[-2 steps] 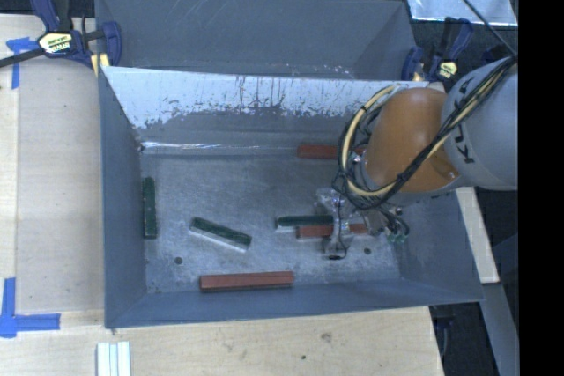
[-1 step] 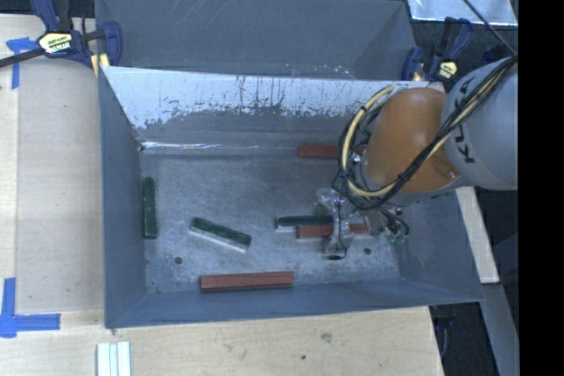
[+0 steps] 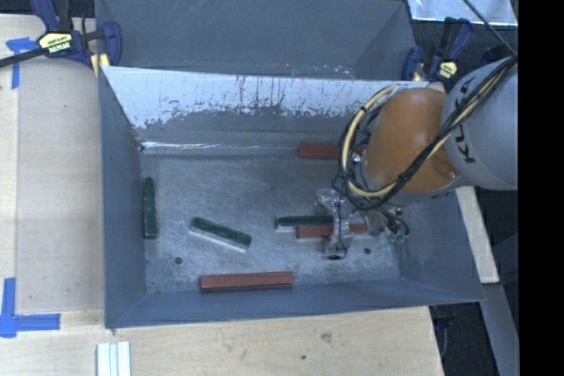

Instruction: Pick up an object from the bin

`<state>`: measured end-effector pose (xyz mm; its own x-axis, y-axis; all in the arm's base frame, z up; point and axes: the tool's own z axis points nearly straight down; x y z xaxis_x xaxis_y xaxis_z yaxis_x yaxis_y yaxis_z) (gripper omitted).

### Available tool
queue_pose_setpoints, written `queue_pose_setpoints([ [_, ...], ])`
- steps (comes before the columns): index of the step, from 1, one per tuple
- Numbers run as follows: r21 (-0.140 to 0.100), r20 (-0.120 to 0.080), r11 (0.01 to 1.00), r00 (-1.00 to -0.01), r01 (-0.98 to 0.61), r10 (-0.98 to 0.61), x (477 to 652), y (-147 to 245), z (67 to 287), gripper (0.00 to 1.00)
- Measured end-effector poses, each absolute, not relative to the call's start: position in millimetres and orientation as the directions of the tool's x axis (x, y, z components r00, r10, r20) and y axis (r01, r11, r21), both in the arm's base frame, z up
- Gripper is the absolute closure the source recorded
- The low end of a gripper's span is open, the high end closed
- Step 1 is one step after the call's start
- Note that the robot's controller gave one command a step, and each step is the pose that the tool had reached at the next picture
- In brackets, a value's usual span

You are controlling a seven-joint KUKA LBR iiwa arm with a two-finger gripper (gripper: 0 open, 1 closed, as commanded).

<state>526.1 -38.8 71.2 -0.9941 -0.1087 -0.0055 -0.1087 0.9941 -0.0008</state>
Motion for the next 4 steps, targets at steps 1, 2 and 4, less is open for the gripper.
queue_pose_setpoints([
  [1,-0.001,-0.006,0.994,-0.994,-0.109,-0.109,526.1,-38.8,71.2,1.0],
  [2,-0.001,-0.006,0.994,-0.994,-0.109,-0.109,526.1,-38.7,71.2,1.0],
  [4,-0.001,-0.006,0.994,-0.994,-0.109,-0.109,526.1,-38.7,71.2,1.0],
])
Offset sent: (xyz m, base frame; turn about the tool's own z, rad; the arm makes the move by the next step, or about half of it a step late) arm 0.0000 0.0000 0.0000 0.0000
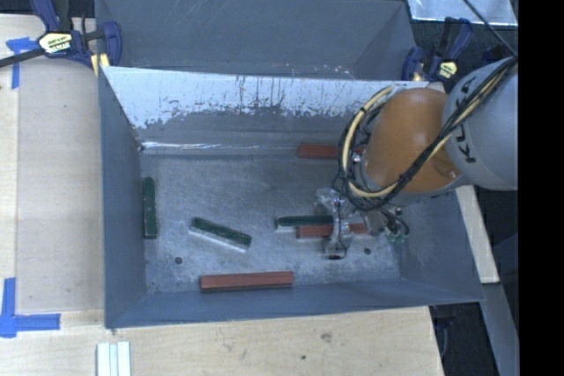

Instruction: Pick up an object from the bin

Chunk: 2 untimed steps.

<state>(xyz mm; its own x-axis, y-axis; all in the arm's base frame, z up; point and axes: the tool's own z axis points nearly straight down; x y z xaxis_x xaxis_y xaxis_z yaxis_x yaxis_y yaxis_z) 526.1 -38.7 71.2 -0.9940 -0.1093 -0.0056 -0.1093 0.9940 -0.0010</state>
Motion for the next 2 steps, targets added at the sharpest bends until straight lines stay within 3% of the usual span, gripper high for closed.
queue_pose_setpoints([
  [2,-0.001,-0.006,0.994,-0.994,-0.11,-0.11,526.1,-38.7,71.2,1.0],
])
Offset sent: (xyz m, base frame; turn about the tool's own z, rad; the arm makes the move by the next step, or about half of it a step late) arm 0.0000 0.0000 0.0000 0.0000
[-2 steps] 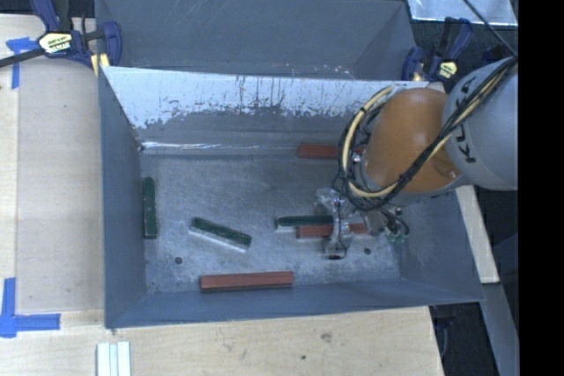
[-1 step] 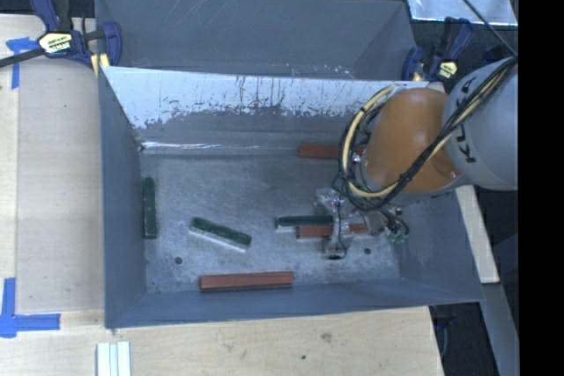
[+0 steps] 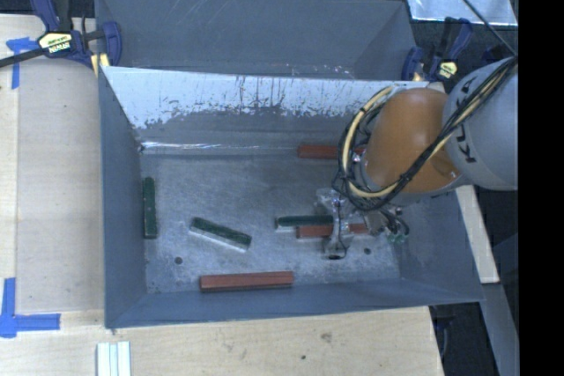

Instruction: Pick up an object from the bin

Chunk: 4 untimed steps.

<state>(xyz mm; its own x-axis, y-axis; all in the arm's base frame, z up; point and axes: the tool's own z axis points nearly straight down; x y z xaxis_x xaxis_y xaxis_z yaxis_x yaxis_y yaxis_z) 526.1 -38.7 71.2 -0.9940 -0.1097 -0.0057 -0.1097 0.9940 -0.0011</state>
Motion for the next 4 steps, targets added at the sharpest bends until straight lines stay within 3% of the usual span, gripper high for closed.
queue_pose_setpoints([
  [4,-0.001,-0.006,0.994,-0.994,-0.11,-0.11,526.1,-38.6,71.2,1.0],
])
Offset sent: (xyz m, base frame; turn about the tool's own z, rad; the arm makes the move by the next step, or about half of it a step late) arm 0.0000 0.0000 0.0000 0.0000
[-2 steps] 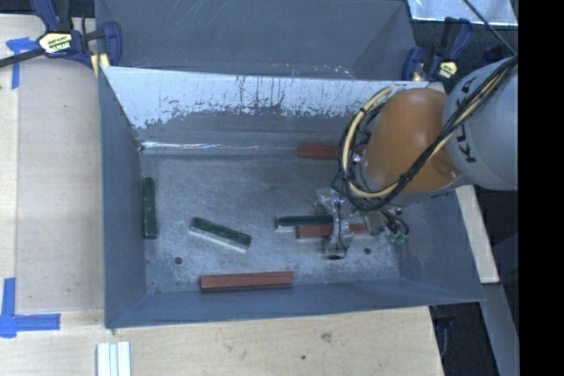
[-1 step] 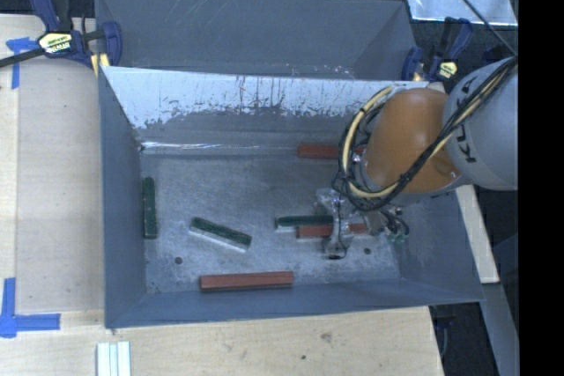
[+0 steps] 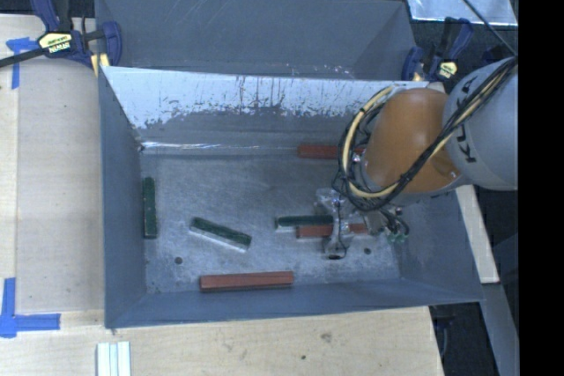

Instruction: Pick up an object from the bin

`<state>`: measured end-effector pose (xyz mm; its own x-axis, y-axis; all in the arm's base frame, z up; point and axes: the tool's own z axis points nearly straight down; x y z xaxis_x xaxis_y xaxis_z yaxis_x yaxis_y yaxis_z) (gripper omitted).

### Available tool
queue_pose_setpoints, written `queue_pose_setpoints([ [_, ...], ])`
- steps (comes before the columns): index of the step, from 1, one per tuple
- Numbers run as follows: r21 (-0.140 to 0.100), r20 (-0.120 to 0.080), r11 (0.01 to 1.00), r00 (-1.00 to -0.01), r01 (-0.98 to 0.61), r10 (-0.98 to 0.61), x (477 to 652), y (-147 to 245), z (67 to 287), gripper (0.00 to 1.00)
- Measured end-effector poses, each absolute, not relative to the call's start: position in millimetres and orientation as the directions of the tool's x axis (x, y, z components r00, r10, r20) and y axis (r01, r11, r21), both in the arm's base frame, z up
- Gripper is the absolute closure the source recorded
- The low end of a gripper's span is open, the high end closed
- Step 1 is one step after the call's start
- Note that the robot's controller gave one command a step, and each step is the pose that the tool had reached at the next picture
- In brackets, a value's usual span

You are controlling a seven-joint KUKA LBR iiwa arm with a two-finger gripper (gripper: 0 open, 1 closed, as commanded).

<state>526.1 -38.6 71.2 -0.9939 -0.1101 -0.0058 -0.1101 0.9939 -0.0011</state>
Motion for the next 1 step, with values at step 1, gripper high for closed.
queue_pose_setpoints([
  [1,-0.001,-0.006,0.994,-0.994,-0.11,-0.11,526.1,-38.6,71.2,1.0],
])
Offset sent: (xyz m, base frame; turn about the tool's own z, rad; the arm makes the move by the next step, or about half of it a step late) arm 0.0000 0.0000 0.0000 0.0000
